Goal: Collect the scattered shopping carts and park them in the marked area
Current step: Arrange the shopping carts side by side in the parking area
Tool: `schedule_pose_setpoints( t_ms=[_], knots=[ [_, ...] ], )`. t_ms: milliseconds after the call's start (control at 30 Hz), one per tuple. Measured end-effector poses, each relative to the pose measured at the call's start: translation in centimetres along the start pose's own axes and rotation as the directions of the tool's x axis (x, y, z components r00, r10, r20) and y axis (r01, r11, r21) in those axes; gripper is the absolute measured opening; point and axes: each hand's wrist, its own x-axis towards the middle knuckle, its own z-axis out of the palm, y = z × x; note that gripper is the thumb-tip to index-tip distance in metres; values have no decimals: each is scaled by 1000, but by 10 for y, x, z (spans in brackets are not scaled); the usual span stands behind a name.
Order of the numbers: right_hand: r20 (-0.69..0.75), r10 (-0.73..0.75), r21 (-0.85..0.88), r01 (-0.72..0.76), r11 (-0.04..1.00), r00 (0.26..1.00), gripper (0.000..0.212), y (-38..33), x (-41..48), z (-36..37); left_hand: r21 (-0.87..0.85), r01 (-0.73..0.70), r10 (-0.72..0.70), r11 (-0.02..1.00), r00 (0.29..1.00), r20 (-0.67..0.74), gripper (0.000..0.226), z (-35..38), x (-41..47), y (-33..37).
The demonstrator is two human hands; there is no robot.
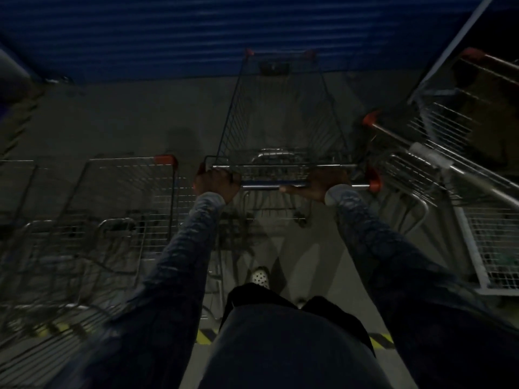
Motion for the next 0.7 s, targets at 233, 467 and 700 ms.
schedule_pose_setpoints(
  t_ms=[233, 467, 700],
  knots=[
    [14, 2, 45, -2, 999, 1000, 121, 5, -80, 18, 27, 54, -54, 998, 998, 27, 77, 10, -75, 8],
    [48, -5, -84, 9, 996, 999, 127, -3, -151, 34, 53, 44, -46, 998, 998, 42, 84, 1, -153, 12],
    [-5, -52, -136, 51, 989, 999, 116, -14, -213, 58, 70, 83, -85, 994, 996, 33, 72, 18, -215, 4]
  ],
)
